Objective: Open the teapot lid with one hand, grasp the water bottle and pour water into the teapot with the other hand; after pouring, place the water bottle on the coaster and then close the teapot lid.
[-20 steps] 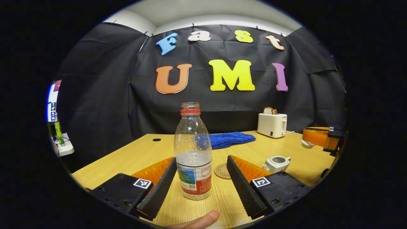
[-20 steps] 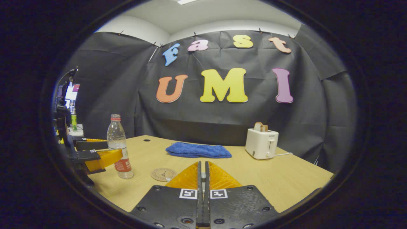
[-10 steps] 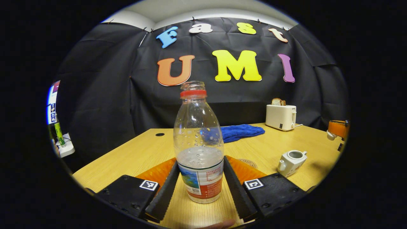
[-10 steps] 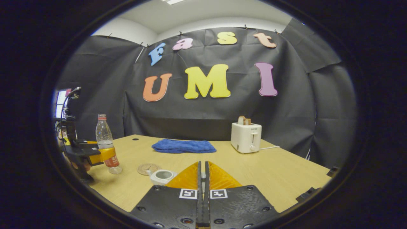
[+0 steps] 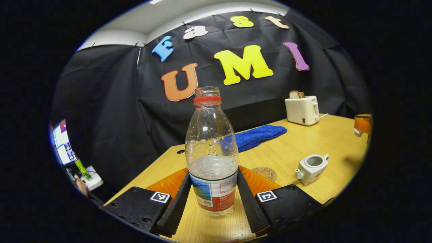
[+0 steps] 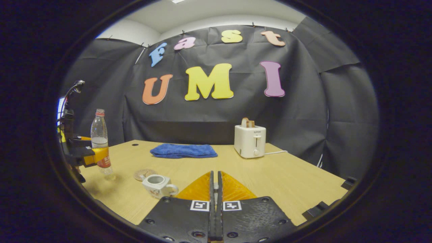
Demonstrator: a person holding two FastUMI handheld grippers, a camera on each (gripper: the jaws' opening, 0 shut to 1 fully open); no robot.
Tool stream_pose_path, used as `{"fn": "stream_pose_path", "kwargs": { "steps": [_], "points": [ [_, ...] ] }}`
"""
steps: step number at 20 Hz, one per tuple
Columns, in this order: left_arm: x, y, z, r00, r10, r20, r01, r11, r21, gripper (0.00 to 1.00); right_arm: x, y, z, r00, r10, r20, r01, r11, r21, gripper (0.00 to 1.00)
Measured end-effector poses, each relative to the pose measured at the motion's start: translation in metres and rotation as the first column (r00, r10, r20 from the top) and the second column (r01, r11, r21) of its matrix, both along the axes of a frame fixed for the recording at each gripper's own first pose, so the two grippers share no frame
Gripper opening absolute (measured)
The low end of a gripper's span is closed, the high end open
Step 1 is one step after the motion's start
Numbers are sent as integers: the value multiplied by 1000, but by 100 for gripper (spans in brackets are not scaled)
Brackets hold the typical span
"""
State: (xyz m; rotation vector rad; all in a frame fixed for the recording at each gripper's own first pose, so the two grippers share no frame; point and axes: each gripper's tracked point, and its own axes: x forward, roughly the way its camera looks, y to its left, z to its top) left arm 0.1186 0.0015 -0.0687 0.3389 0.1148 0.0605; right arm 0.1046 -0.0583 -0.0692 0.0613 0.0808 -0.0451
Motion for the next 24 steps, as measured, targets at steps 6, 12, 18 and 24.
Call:
{"fn": "stream_pose_path", "kwargs": {
  "steps": [6, 12, 18, 24],
  "points": [
    [-3, -16, 13, 999, -8, -48, 21, 961, 277, 77, 3, -25, -2, 999, -43, -14, 43, 999, 19, 0],
    [-1, -19, 6, 993, 3, -117, 62, 837, 543, 77, 6, -33, -3, 998, -56, -20, 55, 998, -6, 0],
    [-1, -29, -11, 980, -5, -201, 149, 687, 711, 77, 7, -52, -3, 996, -88, -23, 87, 995, -47, 0],
    [0, -32, -17, 968, 36, -248, 211, 419, 883, 76, 8, -65, -6, 992, -120, -26, 118, 990, -83, 0]
  ]
}}
